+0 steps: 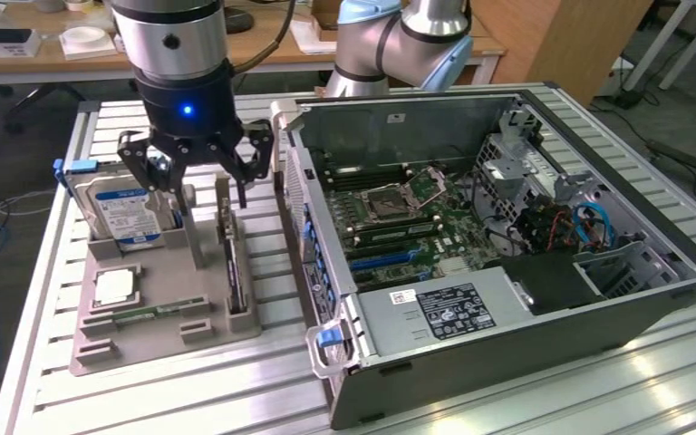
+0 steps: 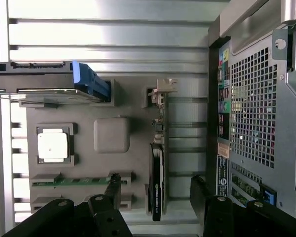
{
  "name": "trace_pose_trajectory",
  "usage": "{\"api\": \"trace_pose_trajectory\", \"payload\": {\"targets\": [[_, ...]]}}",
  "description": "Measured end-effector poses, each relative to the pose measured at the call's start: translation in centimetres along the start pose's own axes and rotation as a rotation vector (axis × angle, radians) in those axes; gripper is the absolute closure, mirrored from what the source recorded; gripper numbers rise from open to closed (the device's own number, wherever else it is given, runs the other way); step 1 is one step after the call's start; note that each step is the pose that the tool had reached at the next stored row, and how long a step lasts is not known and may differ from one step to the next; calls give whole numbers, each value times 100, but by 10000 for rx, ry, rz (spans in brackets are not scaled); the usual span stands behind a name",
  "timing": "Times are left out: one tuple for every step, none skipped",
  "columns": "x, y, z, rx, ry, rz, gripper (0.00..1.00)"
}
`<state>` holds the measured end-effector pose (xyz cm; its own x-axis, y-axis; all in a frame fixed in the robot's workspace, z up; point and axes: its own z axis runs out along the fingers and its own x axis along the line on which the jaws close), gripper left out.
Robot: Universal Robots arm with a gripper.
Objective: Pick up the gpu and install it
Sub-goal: 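Pick up the gpu and move the gpu toward the slot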
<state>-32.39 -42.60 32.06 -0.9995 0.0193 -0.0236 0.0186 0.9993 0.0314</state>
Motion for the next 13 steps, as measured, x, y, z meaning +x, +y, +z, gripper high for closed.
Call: {"api": "trace_pose_trajectory", "payload": {"targets": [[0,0,7,1,0,0,33],[0,-1,14,0,0,0,33],[0,-1,21,0,0,0,33],[1,-1,28,1,0,0,33],[1,-2,36,1,0,0,33],[1,-2,51,1,0,0,33],[1,-3,58,0,0,0,33],[2,-3,74,0,0,0,33],[2,-4,82,1,1,-1,33],[2,-5,91,1,0,0,33],[2,-5,100,1,0,0,33],[3,-6,110,1,0,0,33],[3,-6,121,0,0,-1,33]]}}
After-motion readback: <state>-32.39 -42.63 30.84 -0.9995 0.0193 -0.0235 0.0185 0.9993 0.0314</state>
